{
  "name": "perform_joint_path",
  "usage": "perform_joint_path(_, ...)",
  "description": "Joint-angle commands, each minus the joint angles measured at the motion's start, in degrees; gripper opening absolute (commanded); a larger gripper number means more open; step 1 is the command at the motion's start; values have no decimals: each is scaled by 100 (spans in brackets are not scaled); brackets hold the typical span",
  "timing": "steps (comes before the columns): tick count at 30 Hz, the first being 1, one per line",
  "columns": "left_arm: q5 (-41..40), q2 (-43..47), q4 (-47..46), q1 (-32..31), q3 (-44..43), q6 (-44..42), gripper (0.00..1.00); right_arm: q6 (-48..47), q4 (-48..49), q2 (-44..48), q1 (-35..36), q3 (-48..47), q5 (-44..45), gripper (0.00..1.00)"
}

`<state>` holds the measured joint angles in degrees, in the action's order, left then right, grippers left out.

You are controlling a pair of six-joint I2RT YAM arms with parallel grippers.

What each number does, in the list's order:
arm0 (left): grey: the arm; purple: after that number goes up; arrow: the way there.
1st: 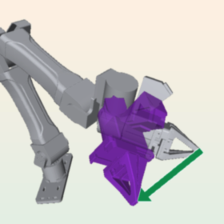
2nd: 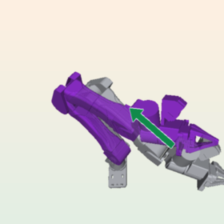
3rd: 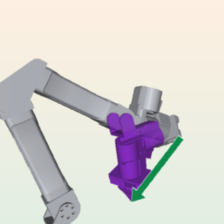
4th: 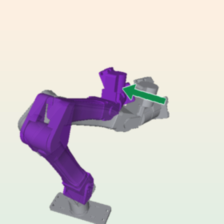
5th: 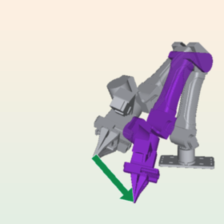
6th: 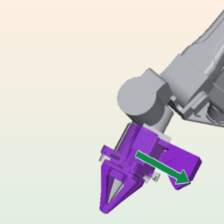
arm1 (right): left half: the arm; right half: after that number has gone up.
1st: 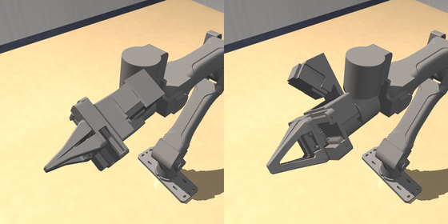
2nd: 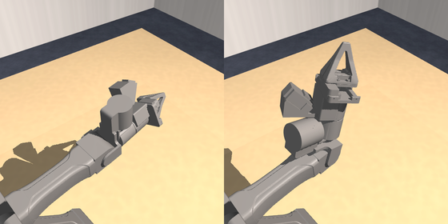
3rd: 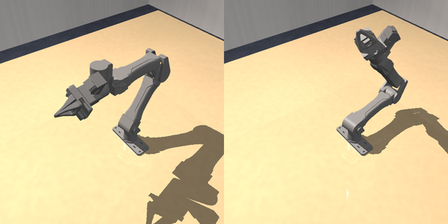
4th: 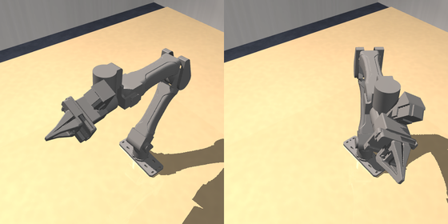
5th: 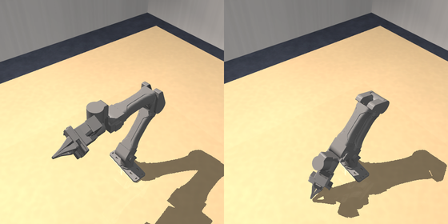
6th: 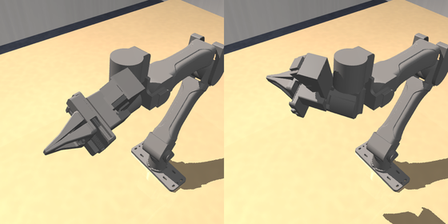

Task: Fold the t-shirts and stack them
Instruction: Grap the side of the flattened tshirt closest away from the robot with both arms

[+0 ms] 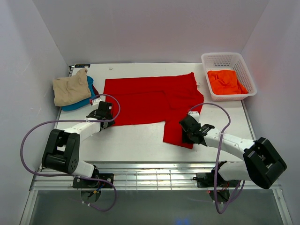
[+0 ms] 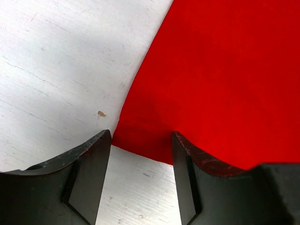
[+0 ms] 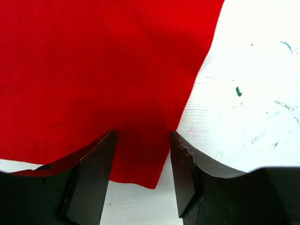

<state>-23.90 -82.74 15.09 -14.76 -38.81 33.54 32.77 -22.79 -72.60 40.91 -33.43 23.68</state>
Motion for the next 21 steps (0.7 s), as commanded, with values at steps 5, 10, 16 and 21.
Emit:
perform_joint_path(5,-106,-84,29,-18,5,56,64,387,-68,-158,242,135,93,56)
perform_joint_path(10,-185,-76,73,-18,-4,56,61,510,-121,-264,304,205,119,56)
perform_joint_path(16,-290,-269,161,-18,-109,56,47,625,19,-404,383,442,-39,52)
perform_joint_path(21,-352,-392,178,-18,-162,21,26,669,81,-606,453,460,-48,17)
